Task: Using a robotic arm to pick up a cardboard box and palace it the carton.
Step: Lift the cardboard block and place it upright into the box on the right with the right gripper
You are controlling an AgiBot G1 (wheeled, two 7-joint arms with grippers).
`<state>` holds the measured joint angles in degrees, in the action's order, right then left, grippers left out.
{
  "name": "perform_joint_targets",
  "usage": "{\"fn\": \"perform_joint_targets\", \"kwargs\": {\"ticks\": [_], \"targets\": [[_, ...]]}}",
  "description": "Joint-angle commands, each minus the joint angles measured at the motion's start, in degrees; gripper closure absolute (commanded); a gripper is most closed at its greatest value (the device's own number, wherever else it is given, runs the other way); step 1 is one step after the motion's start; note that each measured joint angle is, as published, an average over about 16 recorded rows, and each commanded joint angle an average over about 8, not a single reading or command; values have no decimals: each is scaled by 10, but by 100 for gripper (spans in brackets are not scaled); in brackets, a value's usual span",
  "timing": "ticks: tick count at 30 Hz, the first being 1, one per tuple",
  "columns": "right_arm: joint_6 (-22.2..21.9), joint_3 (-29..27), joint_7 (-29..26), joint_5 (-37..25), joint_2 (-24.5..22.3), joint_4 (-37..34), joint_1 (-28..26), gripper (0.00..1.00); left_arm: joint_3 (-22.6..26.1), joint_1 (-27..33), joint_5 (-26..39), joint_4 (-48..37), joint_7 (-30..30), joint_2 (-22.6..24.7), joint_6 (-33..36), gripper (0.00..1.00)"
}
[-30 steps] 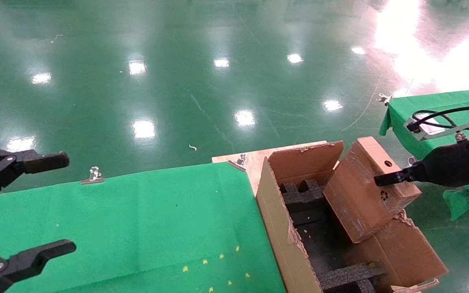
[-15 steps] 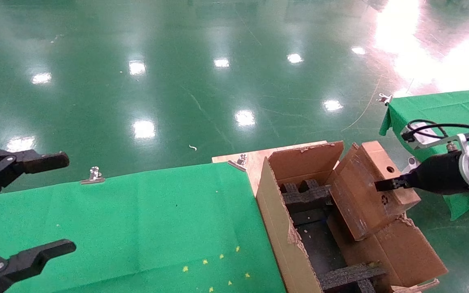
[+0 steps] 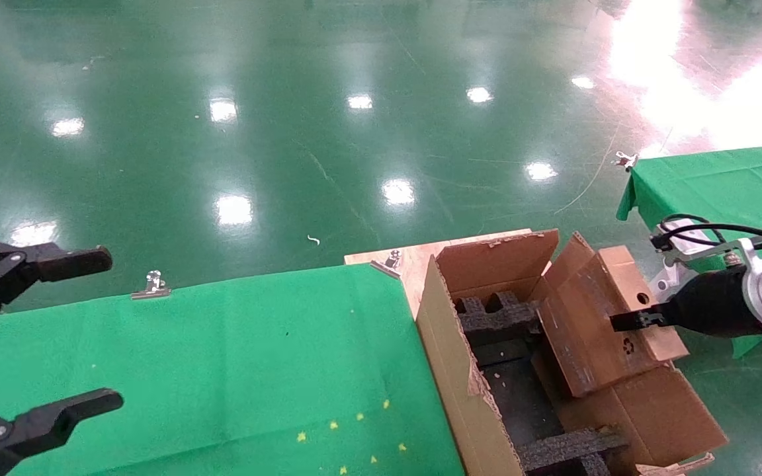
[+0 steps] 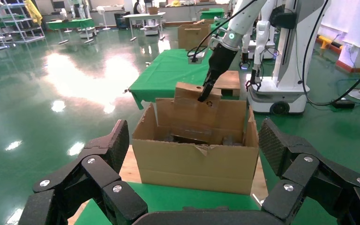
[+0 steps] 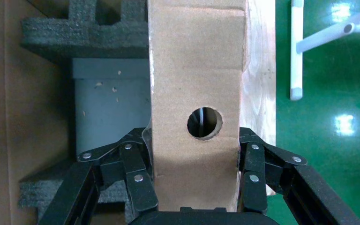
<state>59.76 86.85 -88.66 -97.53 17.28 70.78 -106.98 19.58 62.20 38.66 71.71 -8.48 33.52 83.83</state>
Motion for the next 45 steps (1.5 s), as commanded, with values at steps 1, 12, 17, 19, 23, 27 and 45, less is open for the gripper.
{"fn": "perform_joint_targets", "kwargs": {"ticks": [1,12,17,19,23,27,45], "targets": [[7,0,-7,-4,-3,5,-3,100,0,0,0,0,0,0,0,0],[36,2,-33,-24,-3,17,-13,100,0,0,0,0,0,0,0,0],[43,4,-36,-25,0,16,-13,100,0,0,0,0,0,0,0,0],[42,5,-36,-26,2,12,-11,100,0,0,0,0,0,0,0,0],[32,10,-32,-29,9,-1,-2,100,0,0,0,0,0,0,0,0],[16,16,-22,-30,21,-20,12,100,0,0,0,0,0,0,0,0],[-59,29,48,5,101,-144,80,100,0,0,0,0,0,0,0,0]]}}
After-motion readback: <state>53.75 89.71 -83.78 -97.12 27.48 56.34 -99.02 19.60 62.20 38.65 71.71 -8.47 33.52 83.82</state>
